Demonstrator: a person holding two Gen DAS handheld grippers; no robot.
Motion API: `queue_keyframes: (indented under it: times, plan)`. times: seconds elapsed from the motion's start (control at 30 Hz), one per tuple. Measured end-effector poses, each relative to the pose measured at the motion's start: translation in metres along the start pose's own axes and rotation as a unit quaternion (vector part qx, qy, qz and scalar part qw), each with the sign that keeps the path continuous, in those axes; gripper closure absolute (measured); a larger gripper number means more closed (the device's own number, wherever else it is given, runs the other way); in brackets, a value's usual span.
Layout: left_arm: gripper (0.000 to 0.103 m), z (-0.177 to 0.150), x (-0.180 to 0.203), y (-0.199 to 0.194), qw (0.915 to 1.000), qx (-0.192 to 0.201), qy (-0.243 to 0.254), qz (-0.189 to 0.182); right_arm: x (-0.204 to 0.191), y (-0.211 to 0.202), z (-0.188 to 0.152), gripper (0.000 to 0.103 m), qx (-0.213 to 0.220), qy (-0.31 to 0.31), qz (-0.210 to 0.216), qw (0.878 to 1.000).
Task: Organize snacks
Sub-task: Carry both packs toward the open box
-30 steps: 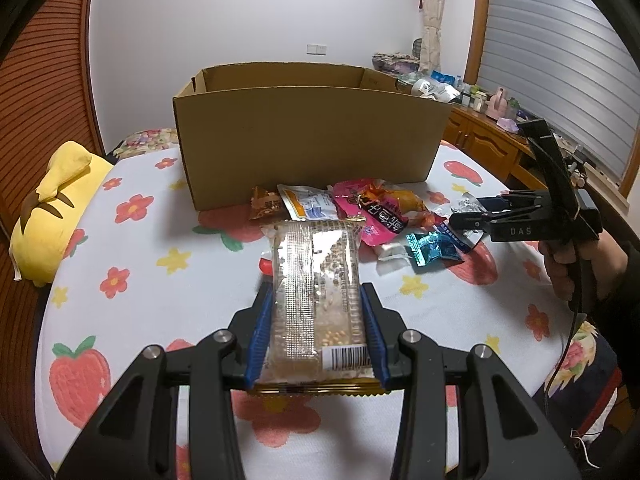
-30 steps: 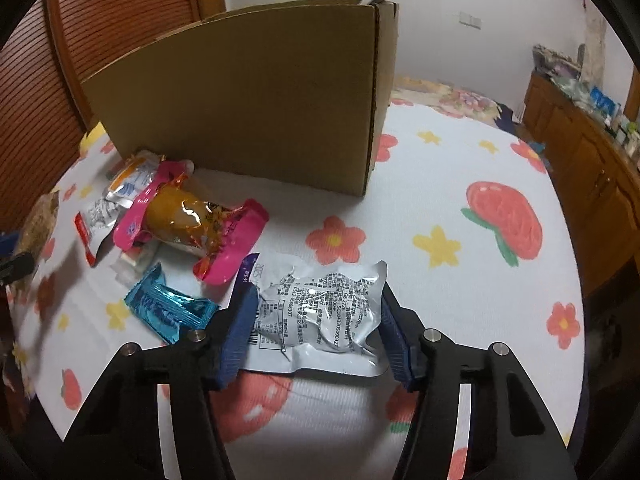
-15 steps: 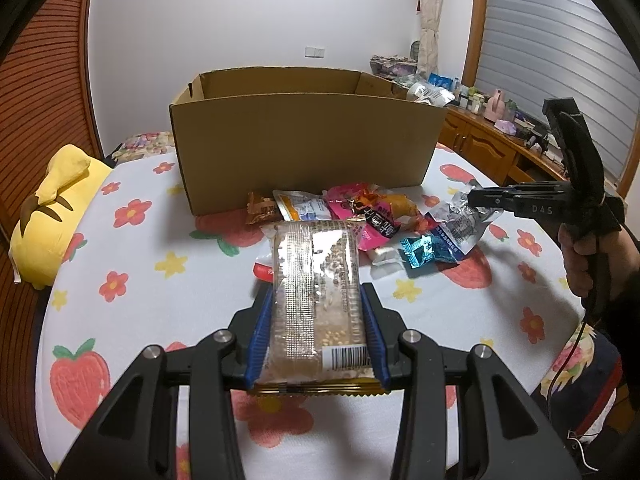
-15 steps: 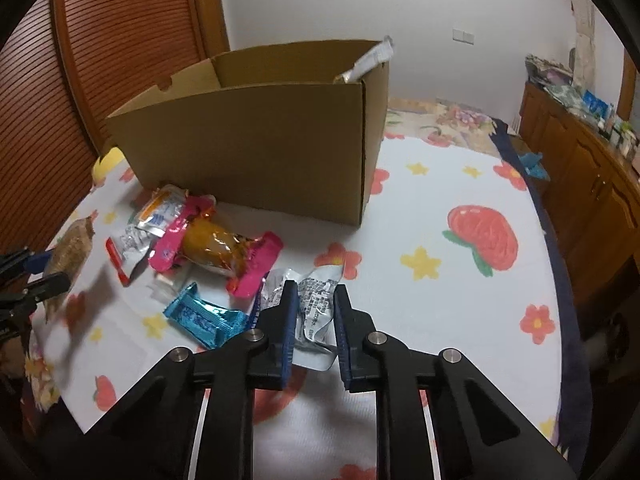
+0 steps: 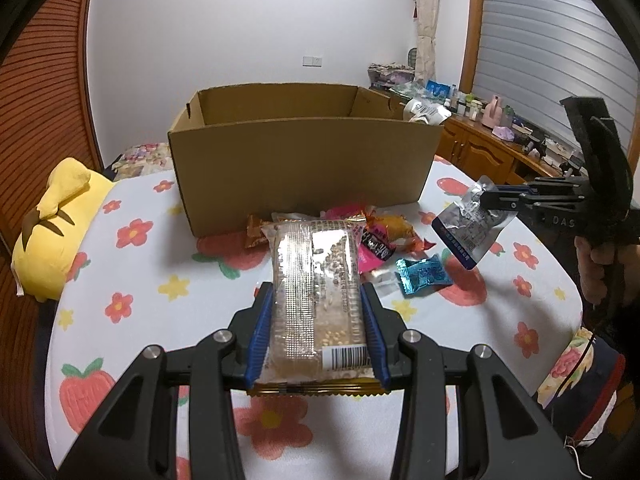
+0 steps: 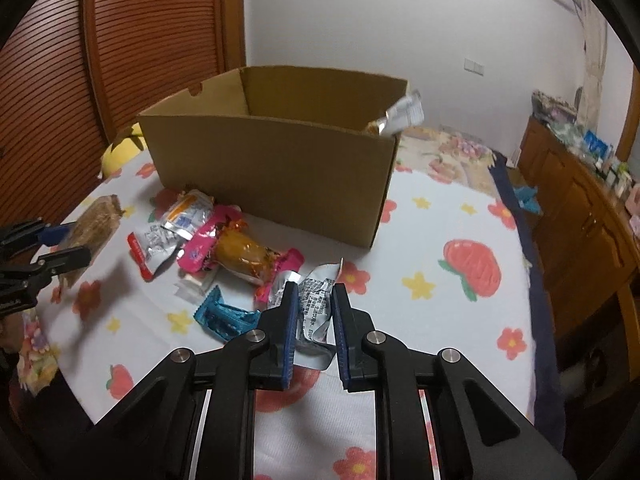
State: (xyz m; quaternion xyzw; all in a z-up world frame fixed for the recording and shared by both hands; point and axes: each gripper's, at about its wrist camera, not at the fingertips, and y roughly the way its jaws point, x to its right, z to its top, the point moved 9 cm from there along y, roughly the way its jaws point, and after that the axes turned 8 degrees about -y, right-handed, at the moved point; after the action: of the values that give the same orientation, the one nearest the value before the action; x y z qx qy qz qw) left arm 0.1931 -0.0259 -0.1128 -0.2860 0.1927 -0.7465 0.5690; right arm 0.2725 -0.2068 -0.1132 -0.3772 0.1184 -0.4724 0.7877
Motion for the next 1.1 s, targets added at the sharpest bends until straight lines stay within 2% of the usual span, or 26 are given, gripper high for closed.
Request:
queue_keyframes:
  times: [0.27,0.6,0.8,0.93,1.1]
  plan:
    - [0.062,0.036,0.003,-0.003,0.9997,0.021,0.012,-0.003,0.001,-0.029,0.031,0.089,0.033,-0.018,-0.013,0.999]
    - [0.062,0.09,0.002,-0.005,0.9983,0.049,0.031,0.0,0.018,-0.047,0.105,0.089,0.093,-0.025,-0.018,0.995]
    - [0.062,0.119,-0.003,0.01,0.9979,0.052,0.036,0.011,0.028,-0.021,0.139,0.089,0.103,-0.032,-0.023,0.994]
    - [0.062,0.134,-0.008,0.022,0.9978,0.05,0.038,0.02,0.035,0.007,0.148,0.089,0.092,-0.031,-0.024,0.995]
    - [0.062,0.148,-0.014,0.032,0.9969,0.049,0.052,0.034,0.047,0.021,0.149,0.089,0.083,-0.031,-0.03,0.996]
